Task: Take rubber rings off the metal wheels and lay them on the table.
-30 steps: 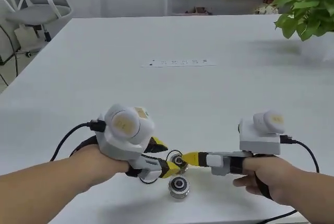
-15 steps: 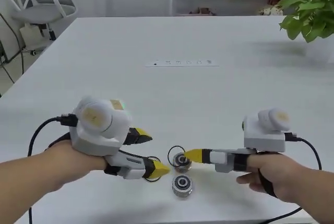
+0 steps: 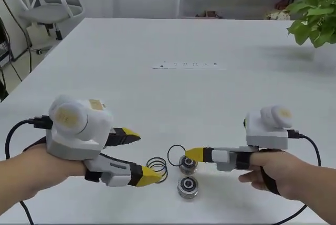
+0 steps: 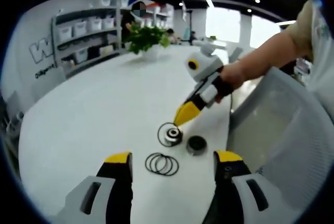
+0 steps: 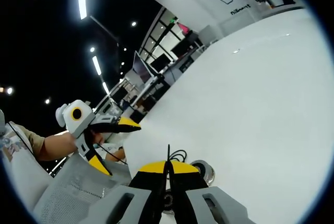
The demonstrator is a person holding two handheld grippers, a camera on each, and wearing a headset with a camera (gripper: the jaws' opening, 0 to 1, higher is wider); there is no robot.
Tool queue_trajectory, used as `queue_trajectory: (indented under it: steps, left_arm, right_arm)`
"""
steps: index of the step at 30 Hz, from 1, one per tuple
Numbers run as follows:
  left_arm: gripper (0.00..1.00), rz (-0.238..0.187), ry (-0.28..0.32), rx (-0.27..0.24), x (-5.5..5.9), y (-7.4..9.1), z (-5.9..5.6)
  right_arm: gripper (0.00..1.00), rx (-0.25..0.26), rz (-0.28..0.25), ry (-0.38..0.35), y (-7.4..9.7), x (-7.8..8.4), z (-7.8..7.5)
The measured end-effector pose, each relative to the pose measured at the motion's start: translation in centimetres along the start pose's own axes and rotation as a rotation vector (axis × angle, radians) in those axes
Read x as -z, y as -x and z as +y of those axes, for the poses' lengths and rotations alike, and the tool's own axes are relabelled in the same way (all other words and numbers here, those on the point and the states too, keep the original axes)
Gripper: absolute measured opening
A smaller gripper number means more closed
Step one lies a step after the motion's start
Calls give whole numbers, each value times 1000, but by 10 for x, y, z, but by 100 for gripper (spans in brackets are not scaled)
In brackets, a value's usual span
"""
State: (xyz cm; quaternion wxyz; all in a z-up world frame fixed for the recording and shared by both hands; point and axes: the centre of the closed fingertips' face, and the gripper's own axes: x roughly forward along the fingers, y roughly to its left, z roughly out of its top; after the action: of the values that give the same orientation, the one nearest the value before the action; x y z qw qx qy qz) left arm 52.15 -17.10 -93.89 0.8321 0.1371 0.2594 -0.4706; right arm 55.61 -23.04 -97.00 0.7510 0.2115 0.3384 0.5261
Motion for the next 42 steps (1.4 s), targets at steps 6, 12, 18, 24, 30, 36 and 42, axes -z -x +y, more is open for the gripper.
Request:
queue_trajectory:
  steps: [6,12,18,24,30,36,42]
  left_arm:
    - [69,-15,2,5,-1,8,-4]
    - [72,-26,3,-1,-1,16,-4]
    - [73,-37,11,-11,-1,23,-1]
    - [73,-37,18,-18,2,27,1]
    - [73,-38,25,-21,5,29,3]
    - [73,-41,32,-22,5,28,2]
    - [73,-42,42,-23,8,28,3]
  right_arm:
    - [0,-17,19,10,-5,0,9]
    - [0,-28,42,17,-12,0,14]
    - [0,-41,76,18,-20,5,18]
    - [0,-52,111,20,-27,12,22]
    - [0,-53,144,16,-32,19,21]
    - [0,-55,195,13,-36,31,20]
    - [0,-45,212,22,-39,35,16]
